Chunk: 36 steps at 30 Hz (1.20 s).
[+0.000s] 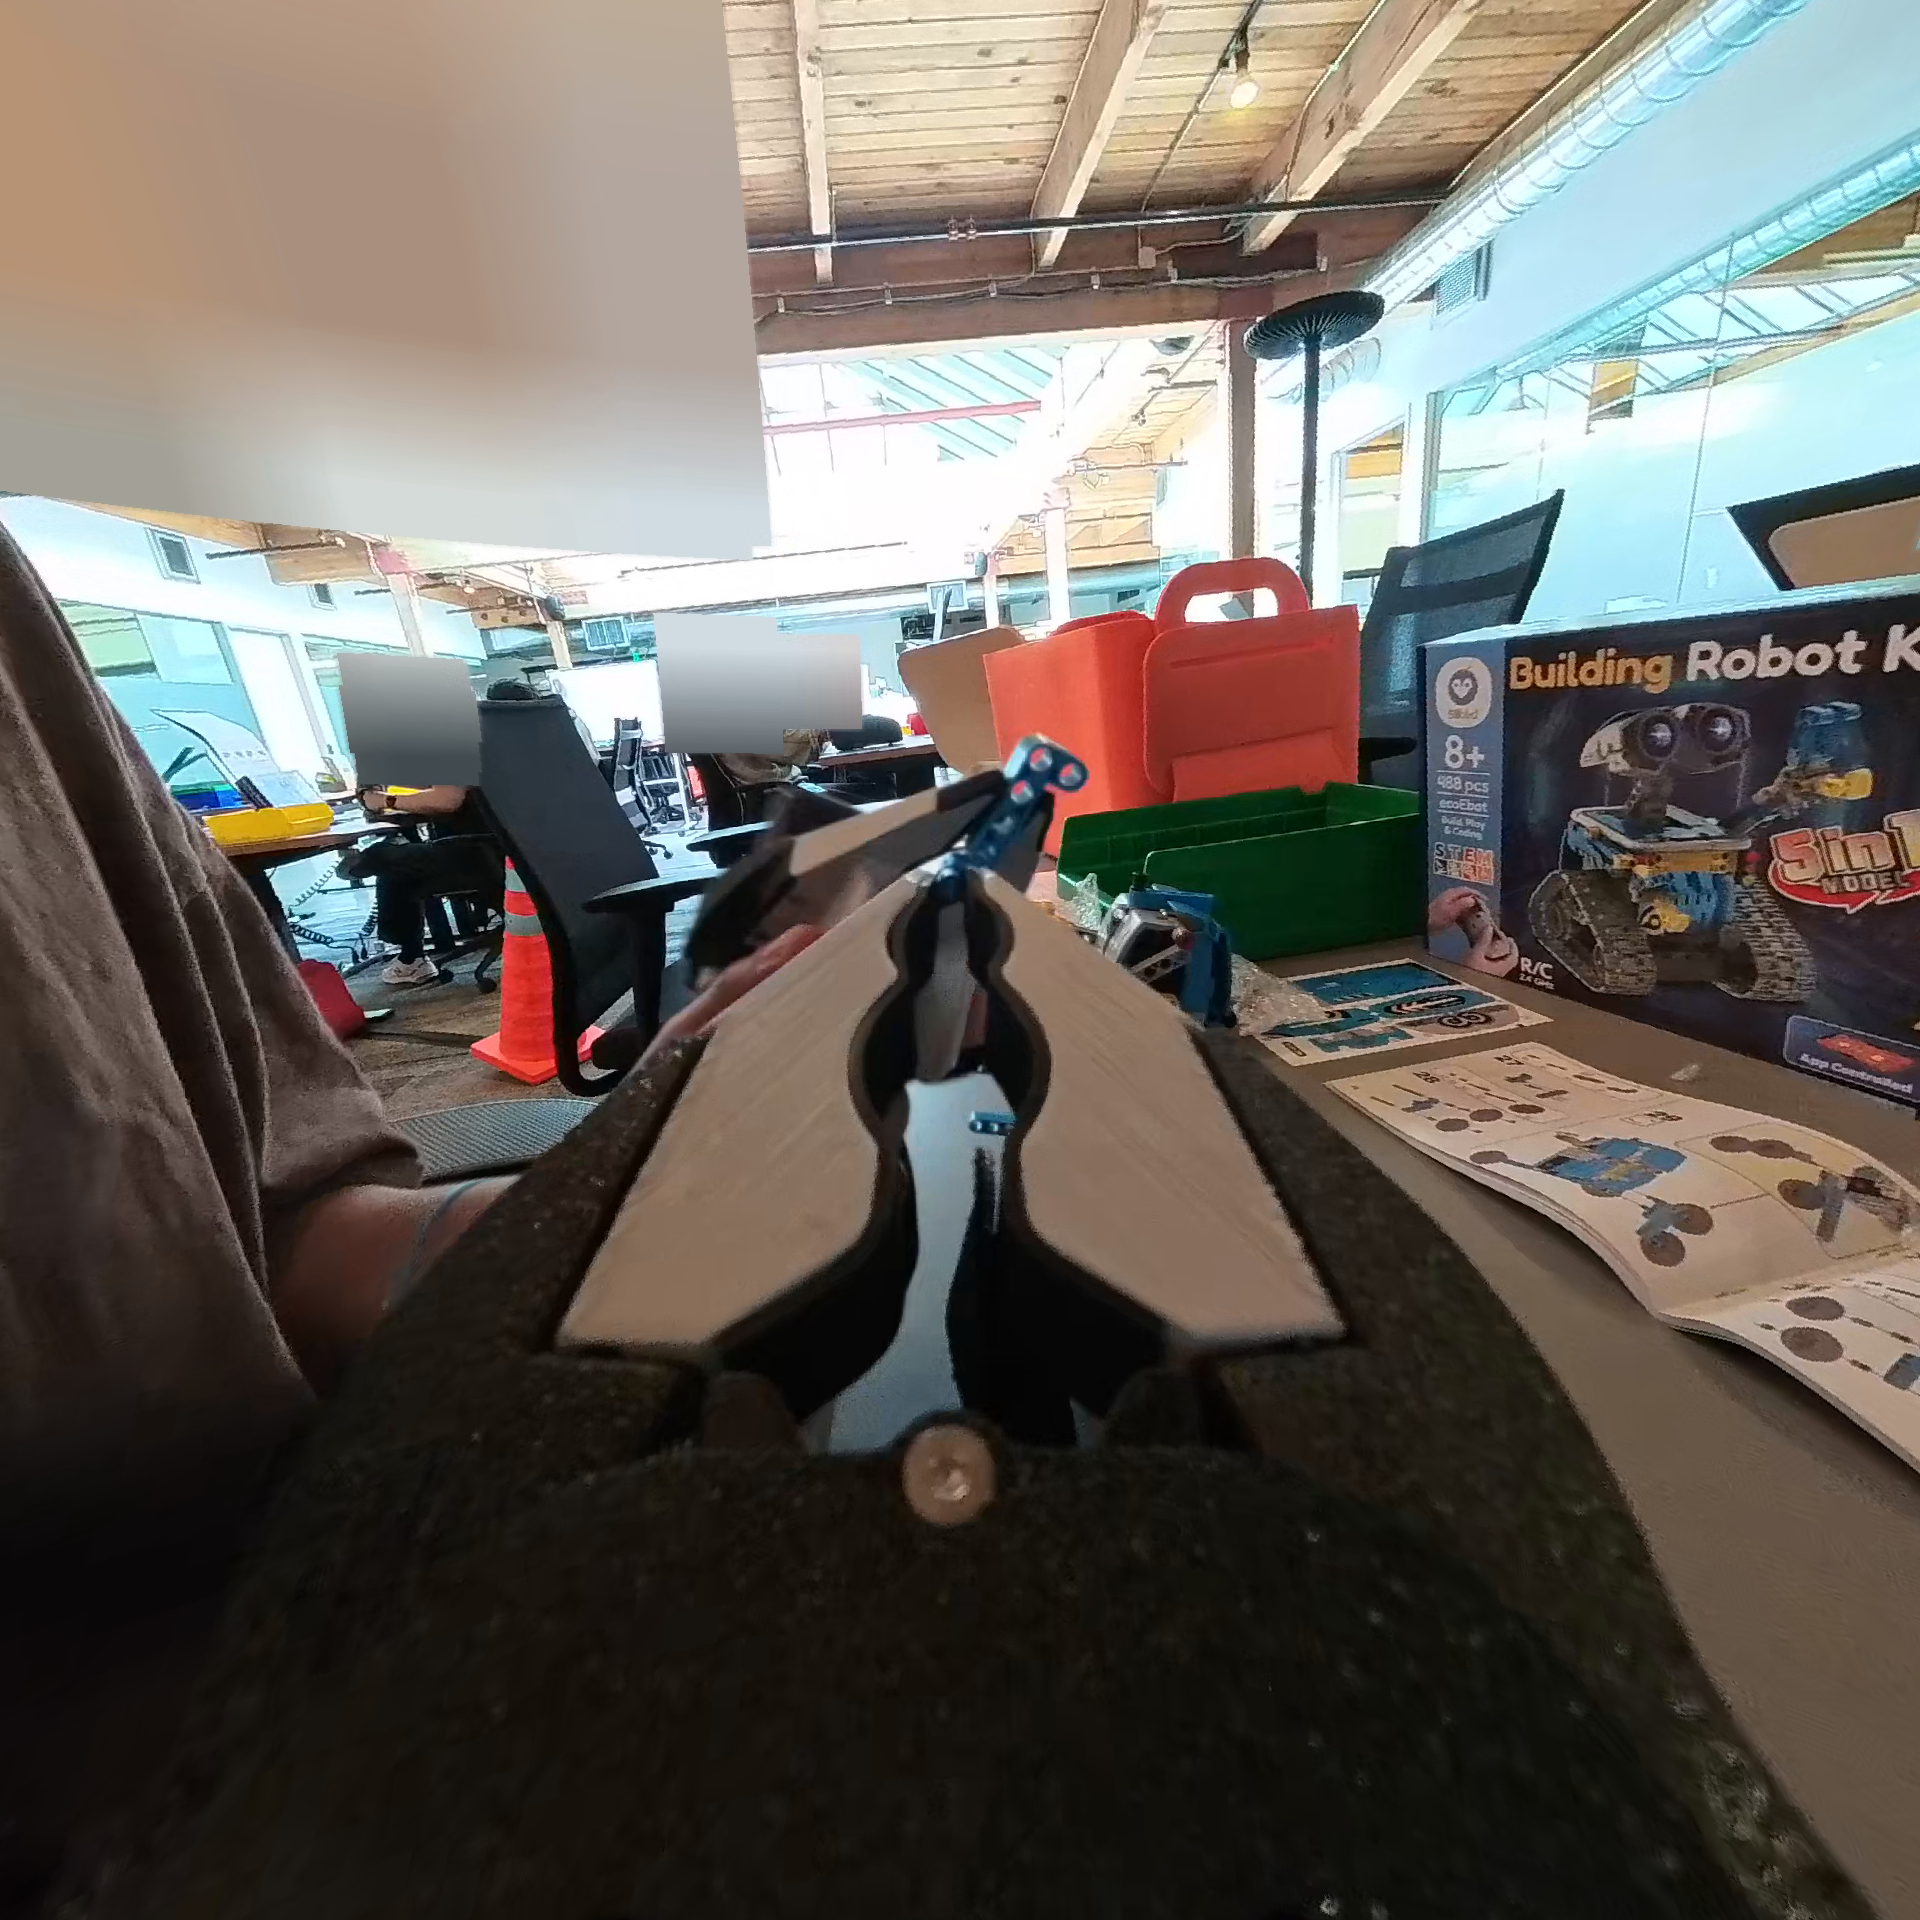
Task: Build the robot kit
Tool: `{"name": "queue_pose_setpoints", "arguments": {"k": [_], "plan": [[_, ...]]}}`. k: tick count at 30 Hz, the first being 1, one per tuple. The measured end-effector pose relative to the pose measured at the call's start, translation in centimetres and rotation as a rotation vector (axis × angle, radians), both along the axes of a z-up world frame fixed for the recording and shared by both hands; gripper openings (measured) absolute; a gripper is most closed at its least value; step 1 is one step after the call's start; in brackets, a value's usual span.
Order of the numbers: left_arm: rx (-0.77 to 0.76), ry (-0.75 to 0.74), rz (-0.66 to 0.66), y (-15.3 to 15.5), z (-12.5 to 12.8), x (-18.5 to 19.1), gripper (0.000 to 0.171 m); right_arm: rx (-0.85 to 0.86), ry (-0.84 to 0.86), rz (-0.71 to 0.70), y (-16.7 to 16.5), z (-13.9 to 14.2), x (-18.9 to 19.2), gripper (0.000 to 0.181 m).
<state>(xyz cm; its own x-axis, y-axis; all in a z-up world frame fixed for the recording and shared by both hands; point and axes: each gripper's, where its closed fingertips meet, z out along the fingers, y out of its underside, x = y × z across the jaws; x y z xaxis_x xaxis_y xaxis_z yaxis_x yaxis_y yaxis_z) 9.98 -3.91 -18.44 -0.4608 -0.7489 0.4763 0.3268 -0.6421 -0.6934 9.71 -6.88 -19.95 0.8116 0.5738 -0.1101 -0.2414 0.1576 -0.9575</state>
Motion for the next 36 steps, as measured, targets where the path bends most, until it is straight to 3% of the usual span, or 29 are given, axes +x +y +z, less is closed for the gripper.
{"name": "queue_pose_setpoints", "arguments": {"k": [4, 6, 9, 13, 22, 29, 36], "plan": [[0.462, 0.280, 0.443, 1.6, -1.3, 1.3, 0.007, -0.002, 0.024, -0.003, 0.0, 0.0, 0.5, 0.004], [0.613, 0.391, 0.610, 3.1, -2.0, 1.4, 0.007, -0.001, 0.035, -0.001, 0.0, 0.1, 0.6, 0.004], [0.807, 0.543, 0.791, 4.6, -3.7, 1.6, 0.007, -0.009, 0.031, -0.003, 0.1, -0.1, 0.6, 0.004], [1.024, 0.638, 0.938, 4.3, -4.9, 1.8, 0.007, -0.021, 0.020, -0.007, 0.2, -0.4, 0.5, 0.004], [1.121, 0.632, 0.994, 3.1, -5.0, 1.8, 0.006, -0.068, 0.005, -0.056, 0.9, -1.2, 1.2, 0.004], [1.171, 0.652, 0.957, 2.2, -5.9, 2.5, 0.006, -0.162, -0.288, -0.241, 2.3, -3.7, 0.8, 0.004], [1.230, 0.677, 0.921, 1.6, -6.9, 3.1, 0.006, -0.248, -0.296, -0.296, 2.7, -4.0, 1.7, 0.004]]}}
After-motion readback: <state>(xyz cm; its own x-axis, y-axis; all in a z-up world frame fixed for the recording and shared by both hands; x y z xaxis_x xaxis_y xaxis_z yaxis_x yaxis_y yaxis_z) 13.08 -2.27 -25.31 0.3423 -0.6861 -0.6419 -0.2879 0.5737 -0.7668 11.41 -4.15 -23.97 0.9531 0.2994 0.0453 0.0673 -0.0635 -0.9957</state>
